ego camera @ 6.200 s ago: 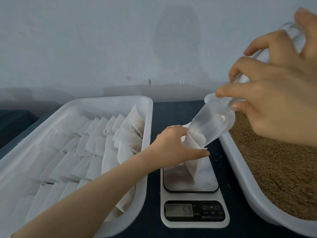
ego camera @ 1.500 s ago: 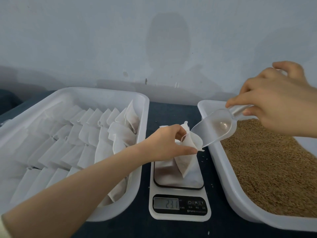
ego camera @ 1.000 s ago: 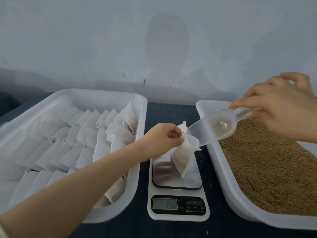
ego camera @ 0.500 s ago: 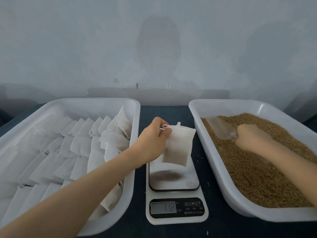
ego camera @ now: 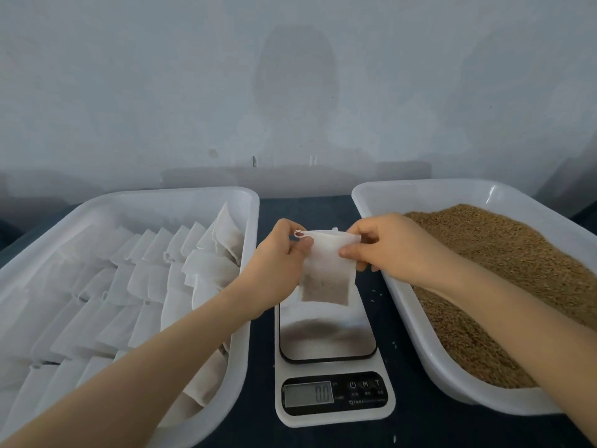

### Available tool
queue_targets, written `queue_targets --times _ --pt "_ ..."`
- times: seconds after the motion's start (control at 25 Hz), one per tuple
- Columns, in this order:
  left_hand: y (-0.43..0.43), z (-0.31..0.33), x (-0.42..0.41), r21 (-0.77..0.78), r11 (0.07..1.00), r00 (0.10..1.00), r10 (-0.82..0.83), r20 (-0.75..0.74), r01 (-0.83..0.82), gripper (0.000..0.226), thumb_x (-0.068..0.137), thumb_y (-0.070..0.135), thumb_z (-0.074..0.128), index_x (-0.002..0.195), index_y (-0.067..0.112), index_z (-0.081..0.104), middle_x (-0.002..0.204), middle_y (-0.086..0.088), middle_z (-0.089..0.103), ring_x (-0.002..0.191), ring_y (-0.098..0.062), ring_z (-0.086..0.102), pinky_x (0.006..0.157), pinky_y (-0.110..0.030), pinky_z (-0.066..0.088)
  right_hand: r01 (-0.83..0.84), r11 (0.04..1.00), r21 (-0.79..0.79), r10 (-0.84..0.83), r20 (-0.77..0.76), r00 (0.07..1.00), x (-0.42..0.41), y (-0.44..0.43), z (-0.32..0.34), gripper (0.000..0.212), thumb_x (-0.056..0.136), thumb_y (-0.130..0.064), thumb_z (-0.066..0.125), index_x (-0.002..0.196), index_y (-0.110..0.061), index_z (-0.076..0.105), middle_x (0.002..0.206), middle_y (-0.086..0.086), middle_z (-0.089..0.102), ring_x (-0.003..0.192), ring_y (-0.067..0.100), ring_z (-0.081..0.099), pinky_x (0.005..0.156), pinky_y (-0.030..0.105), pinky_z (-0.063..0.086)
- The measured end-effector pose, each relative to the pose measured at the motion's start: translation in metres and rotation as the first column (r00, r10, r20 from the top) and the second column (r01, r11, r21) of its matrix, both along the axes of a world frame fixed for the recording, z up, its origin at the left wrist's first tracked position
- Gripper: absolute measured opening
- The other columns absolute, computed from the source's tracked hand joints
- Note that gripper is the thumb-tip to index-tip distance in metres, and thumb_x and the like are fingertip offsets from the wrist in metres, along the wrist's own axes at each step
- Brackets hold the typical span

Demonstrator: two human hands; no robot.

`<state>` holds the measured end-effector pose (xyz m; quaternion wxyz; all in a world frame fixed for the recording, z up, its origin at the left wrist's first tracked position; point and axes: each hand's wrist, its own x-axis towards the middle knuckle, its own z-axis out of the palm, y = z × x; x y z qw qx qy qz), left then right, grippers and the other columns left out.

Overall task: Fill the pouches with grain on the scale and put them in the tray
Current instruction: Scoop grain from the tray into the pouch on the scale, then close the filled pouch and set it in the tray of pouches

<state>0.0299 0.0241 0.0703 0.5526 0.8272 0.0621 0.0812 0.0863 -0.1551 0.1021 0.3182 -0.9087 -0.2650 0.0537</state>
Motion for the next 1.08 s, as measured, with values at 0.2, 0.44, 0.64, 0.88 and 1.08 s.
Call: queue_targets --times 0.2,0.44,0.64,0.88,1.08 --pt "0.01 0.0 -0.002 0.118 0.989 0.995 -0.087 -0.046 0.092 0.016 0.098 0.022 0.046 0.091 0.034 0.054 0.096 -0.002 0.066 0.084 -0.022 0.07 0.079 -0.045 0.058 -0.016 0.997 0.079 0.012 0.058 0.998 -0.01 0.001 -0.01 0.02 0.085 -0.031 0.068 0.068 -0.038 0.061 0.06 -0.013 0.066 0.057 0.0 0.063 0.05 0.013 0.044" --pt "0.012 0.003 -0.006 0.247 0.951 0.98 -0.162 -0.116 0.187 0.02 0.098 0.018 0.046 0.086 0.033 0.053 0.092 0.007 0.064 0.087 -0.016 0.067 0.078 -0.037 0.059 -0.044 0.999 0.032 0.042 0.084 0.996 -0.019 0.001 -0.01 0.013 0.085 -0.029 0.069 0.074 -0.033 0.064 0.055 -0.014 0.061 0.056 -0.015 0.054 0.053 -0.002 0.035" --pt "0.013 0.005 -0.008 0.349 0.905 0.967 -0.2 -0.155 0.243 0.006 0.09 0.028 0.057 0.09 0.033 0.055 0.08 0.01 0.068 0.078 -0.011 0.068 0.078 -0.039 0.058 -0.061 0.997 -0.04 0.063 0.051 0.997 -0.022 -0.003 -0.01 0.008 0.085 -0.033 0.068 0.079 -0.033 0.063 0.063 -0.012 0.062 0.054 -0.016 0.051 0.052 0.0 0.035" --pt "0.011 0.004 -0.009 0.325 0.918 0.972 -0.194 -0.134 0.228 0.02 0.087 0.03 0.064 0.105 0.034 0.055 0.076 0.008 0.068 0.075 -0.014 0.069 0.072 -0.039 0.06 -0.049 0.999 0.015 0.048 0.054 0.997 -0.021 -0.004 -0.013 0.006 0.083 -0.036 0.069 0.081 -0.034 0.064 0.062 -0.013 0.063 0.059 -0.012 0.055 0.054 0.001 0.036" --pt "0.012 0.003 -0.008 0.316 0.92 0.97 -0.2 -0.136 0.234 0.024 0.088 0.031 0.064 0.108 0.037 0.053 0.08 0.01 0.067 0.072 -0.011 0.069 0.071 -0.035 0.06 -0.052 0.998 0.026 0.05 0.053 0.997 -0.02 -0.003 -0.014 0.009 0.084 -0.036 0.068 0.078 -0.038 0.06 0.062 -0.013 0.063 0.058 -0.011 0.055 0.053 0.002 0.036"
